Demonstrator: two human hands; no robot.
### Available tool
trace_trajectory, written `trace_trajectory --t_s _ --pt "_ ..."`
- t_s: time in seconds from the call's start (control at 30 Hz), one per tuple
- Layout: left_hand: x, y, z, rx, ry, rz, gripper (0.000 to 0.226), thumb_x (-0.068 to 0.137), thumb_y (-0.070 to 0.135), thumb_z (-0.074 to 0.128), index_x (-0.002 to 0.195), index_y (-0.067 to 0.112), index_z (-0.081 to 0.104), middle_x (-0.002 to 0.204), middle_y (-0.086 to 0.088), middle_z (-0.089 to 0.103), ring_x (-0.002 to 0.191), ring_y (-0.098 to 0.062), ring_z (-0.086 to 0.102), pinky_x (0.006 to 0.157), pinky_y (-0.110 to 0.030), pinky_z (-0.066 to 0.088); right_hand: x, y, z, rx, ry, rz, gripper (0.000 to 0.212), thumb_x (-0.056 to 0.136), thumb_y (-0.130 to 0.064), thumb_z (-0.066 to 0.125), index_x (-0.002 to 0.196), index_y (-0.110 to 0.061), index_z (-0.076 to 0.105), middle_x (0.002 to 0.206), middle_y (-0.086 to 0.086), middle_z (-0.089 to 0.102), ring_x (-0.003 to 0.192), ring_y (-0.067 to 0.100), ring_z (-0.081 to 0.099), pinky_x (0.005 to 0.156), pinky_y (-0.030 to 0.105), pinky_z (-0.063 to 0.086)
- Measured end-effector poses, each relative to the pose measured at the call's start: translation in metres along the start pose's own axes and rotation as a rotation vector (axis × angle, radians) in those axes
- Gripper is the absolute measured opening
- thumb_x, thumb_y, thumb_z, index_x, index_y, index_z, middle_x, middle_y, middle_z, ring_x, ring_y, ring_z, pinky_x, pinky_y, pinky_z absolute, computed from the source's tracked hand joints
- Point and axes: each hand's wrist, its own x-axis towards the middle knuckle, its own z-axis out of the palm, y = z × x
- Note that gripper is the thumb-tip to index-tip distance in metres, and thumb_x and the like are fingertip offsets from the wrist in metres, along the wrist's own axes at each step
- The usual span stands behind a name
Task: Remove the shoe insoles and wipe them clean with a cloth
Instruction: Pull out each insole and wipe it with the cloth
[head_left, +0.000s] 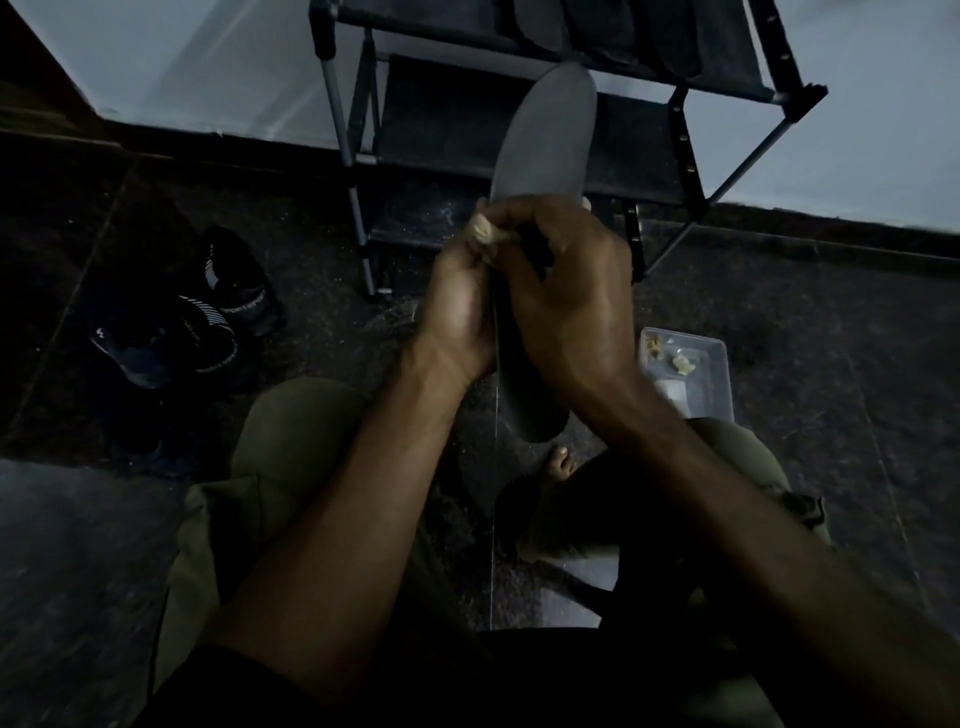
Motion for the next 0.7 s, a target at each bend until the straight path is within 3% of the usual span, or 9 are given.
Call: trace_trajectory --t_s 0.07,0.17,0.23,0.37,0.47,0.53,0.6,0.7 --pt "0.0 0.0 0.0 0.068 0.064 0.059 0.06 0.105 0.035 0.027 0.085 0.008 0.077 0.089 -0.009 0.074 0.082 -0.017 0.072 0.074 -0.023 0.058 0.011 0.003 0.005 -0.002 0.042 -0.017 0.015 0.088 -0.003 0.063 0.101 -0.007 0.069 0.097 0.001 0.07 0.09 0.007 0.065 0.079 0.021 0.053" --pt "0.002 0.001 0.003 0.201 0.093 0.117 0.045 0.106 0.031 0.026 0.098 0.011 0.066 0.08 -0.003 0.075 0.076 -0.01 0.072 0.067 -0.02 0.057 0.03 0.009 0.013 0.005 0.066 -0.06 0.01 0.088 -0.007 0.064 0.096 -0.005 0.068 0.093 0.003 0.07 0.087 0.011 0.065 0.075 0.024 0.054" --pt "0.007 -0.001 0.002 0.215 0.091 0.12 0.043 0.107 0.033 0.023 0.105 0.011 0.06 0.083 -0.002 0.075 0.08 -0.01 0.071 0.071 -0.02 0.056 0.042 0.014 0.017 0.005 0.084 -0.084 0.007 0.088 -0.008 0.064 0.093 -0.004 0.067 0.089 0.005 0.069 0.083 0.013 0.065 0.072 0.028 0.054" --pt "0.015 -0.002 -0.004 0.222 0.033 0.06 0.055 0.104 0.047 0.02 0.123 0.012 0.058 0.112 -0.009 0.068 0.111 -0.023 0.061 0.097 -0.035 0.047 0.063 0.028 0.018 -0.025 0.147 -0.102 0.009 0.089 -0.009 0.061 0.09 -0.001 0.065 0.085 0.008 0.067 0.078 0.017 0.064 0.066 0.033 0.054" --pt "0.014 -0.002 -0.003 0.218 -0.041 0.001 0.062 0.102 0.054 0.016 0.132 0.011 0.051 0.125 -0.007 0.064 0.112 -0.022 0.061 0.093 -0.033 0.05 0.073 0.039 0.014 -0.001 0.182 -0.092 0.011 0.09 -0.009 0.061 0.087 0.002 0.063 0.082 0.009 0.067 0.074 0.017 0.065 0.063 0.036 0.054" --pt "0.013 -0.001 -0.002 0.216 -0.059 -0.013 0.064 0.102 0.055 0.016 0.136 0.011 0.048 0.128 -0.005 0.061 0.107 -0.02 0.063 0.087 -0.03 0.053 0.074 0.041 0.011 0.018 0.183 -0.063 0.014 0.09 -0.011 0.062 0.088 0.003 0.063 0.083 0.005 0.066 0.074 0.008 0.064 0.064 0.028 0.054" --pt "0.013 -0.001 -0.002 0.196 -0.072 0.013 0.065 0.102 0.055 0.017 0.139 0.011 0.045 0.133 -0.01 0.058 0.115 -0.023 0.06 0.092 -0.033 0.05 0.069 0.036 0.01 0.037 0.14 -0.049 0.016 0.091 -0.013 0.064 0.092 0.003 0.062 0.087 0.003 0.064 0.075 -0.002 0.062 0.063 0.013 0.049" --pt "0.013 0.002 -0.006 0.143 -0.029 0.072 0.061 0.103 0.051 0.015 0.134 0.01 0.048 0.131 -0.014 0.058 0.117 -0.024 0.058 0.095 -0.033 0.049 0.048 0.027 0.01 0.052 0.013 -0.04 0.015 0.091 -0.012 0.066 0.097 0.001 0.061 0.087 -0.004 0.062 0.077 -0.013 0.059 0.066 0.004 0.045"
